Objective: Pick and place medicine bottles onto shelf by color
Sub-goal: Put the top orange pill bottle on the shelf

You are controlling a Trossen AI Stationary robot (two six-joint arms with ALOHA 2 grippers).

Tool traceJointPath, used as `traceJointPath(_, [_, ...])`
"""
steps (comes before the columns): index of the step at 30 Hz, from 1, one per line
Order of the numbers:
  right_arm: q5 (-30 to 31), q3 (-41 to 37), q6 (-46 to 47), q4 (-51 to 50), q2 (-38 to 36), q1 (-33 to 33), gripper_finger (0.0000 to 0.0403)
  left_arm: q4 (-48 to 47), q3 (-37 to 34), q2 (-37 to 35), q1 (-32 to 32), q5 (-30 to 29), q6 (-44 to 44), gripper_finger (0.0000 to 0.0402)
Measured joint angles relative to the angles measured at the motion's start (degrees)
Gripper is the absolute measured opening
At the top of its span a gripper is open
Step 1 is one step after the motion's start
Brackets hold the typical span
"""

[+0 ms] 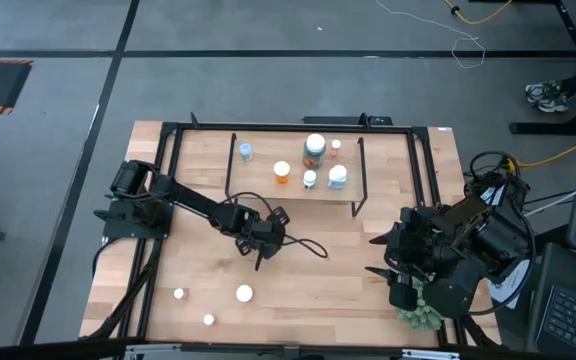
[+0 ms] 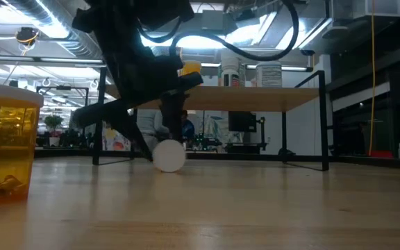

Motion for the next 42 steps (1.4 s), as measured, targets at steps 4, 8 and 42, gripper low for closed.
traceJointPath(4, [0.0, 0.0, 0.1, 0.0, 0.0, 0.0, 0.0265, 0.1, 0.0, 0.0, 0.1, 1.6, -2.4, 0.0228])
traceJointPath(8, [0.0, 0.0, 0.1, 0.0, 0.0, 0.0, 0.0265, -0.3, 0.0, 0.0, 0.1, 1.6, -2.4, 0.0228])
traceJointPath(42, [-0.1, 0.0, 0.2, 0.0, 0.0, 0.0, 0.0265, -1.8, 10.1, 1.7, -1.0, -1.8, -24.6, 0.0185])
